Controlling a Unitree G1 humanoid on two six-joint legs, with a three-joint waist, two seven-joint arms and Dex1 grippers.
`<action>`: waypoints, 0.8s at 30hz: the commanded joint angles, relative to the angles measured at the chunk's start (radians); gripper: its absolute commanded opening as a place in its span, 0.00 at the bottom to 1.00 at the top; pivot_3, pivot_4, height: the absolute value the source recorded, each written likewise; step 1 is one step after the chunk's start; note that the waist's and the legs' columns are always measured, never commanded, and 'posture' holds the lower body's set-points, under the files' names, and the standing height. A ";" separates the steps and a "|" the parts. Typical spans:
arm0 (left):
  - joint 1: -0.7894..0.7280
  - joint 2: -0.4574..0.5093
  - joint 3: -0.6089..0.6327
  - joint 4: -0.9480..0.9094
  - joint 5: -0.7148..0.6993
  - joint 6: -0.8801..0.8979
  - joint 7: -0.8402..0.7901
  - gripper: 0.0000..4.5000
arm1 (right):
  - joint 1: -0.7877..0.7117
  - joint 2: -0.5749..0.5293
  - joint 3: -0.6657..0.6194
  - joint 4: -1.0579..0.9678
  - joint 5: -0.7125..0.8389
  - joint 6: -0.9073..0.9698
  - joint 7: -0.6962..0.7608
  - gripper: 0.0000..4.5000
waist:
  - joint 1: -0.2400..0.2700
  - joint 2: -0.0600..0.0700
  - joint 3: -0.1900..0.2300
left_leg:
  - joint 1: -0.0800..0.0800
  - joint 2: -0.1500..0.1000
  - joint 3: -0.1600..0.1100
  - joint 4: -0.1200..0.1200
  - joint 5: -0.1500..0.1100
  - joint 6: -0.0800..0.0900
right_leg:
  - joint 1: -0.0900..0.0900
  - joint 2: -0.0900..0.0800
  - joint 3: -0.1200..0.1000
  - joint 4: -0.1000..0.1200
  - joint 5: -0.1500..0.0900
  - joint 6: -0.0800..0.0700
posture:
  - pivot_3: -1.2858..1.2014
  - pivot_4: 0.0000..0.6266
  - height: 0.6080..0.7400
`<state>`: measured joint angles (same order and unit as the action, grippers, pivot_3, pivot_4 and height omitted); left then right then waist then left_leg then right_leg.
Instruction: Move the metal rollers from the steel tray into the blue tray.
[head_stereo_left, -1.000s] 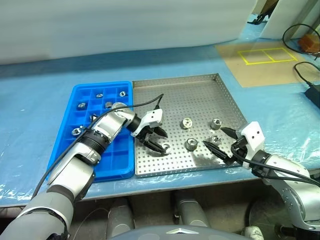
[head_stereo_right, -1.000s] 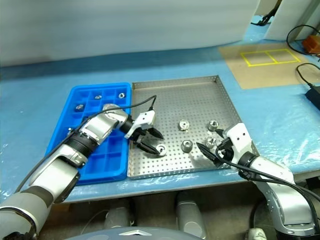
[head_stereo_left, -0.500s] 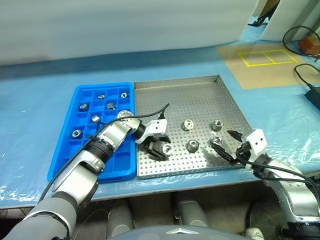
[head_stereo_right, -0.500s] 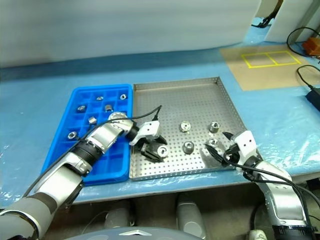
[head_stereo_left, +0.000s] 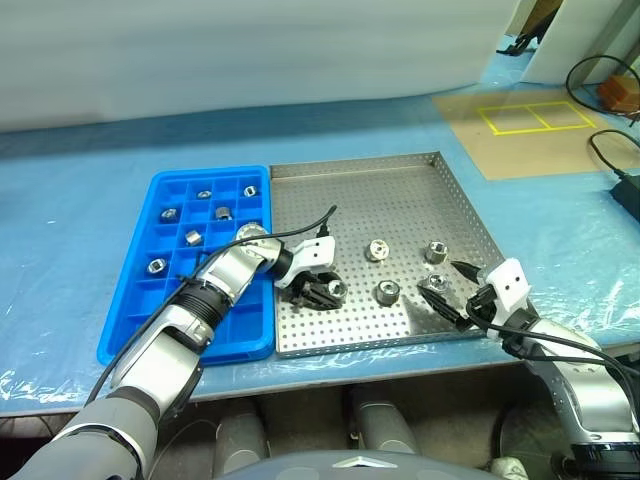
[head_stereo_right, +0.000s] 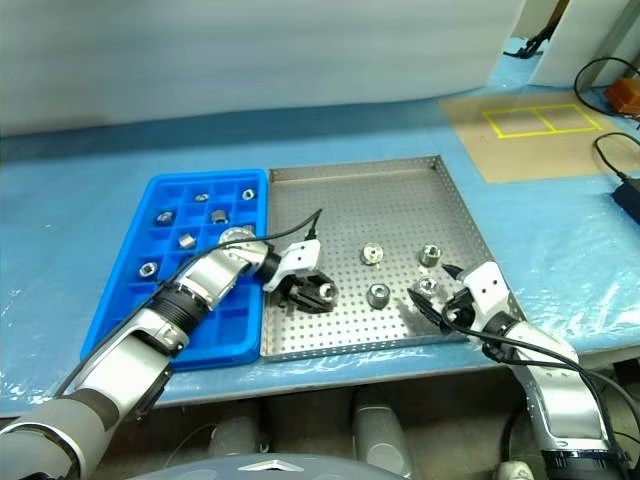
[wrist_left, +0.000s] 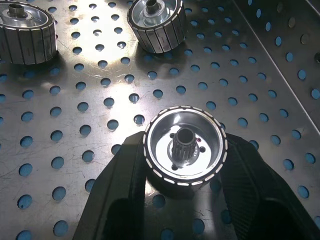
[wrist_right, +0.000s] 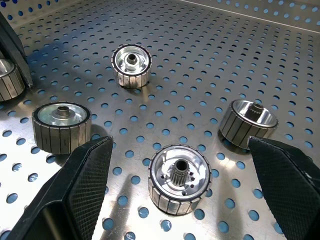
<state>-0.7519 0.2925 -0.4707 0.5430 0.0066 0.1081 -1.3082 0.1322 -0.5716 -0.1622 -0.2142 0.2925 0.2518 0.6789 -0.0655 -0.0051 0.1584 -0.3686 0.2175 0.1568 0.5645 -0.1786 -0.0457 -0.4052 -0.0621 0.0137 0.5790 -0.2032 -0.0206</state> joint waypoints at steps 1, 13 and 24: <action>0.003 -0.002 0.023 0.006 0.013 0.006 0.042 0.39 | -0.009 -0.009 0.006 -0.050 0.009 0.043 -0.006 1.00 | 0.000 0.000 0.000 | 0.000 0.000 0.000 0.000 0.000 0.000 | 0.000 0.000 0.000 0.000 0.000 0.000 | 0.33 0.24 1.00; 0.007 0.063 0.210 -0.202 -0.191 0.230 0.003 0.39 | -0.055 -0.038 0.000 -0.089 0.062 0.099 0.057 1.00 | -0.002 0.001 0.000 | -0.010 0.002 0.000 -0.002 0.000 -0.001 | -0.015 0.001 0.000 0.002 0.004 -0.007 | 0.36 0.24 1.00; 0.116 0.223 0.360 -0.429 -0.257 0.357 0.133 0.39 | -0.429 -0.043 0.166 0.034 0.064 0.092 0.233 1.00 | 0.006 0.003 0.004 | -0.007 0.005 0.004 -0.002 0.001 -0.005 | -0.018 0.004 0.001 0.010 0.004 -0.007 | 0.44 0.24 1.00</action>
<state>-0.6383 0.4996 -0.1592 0.1604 -0.2251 0.4577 -1.2053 -0.2700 -0.6209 -0.0204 -0.1916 0.3544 0.3579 0.8805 -0.0593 -0.0016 0.1625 -0.3746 0.2230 0.1604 0.5623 -0.1768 -0.0522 -0.4227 -0.0583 0.0147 0.5907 -0.1990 -0.0274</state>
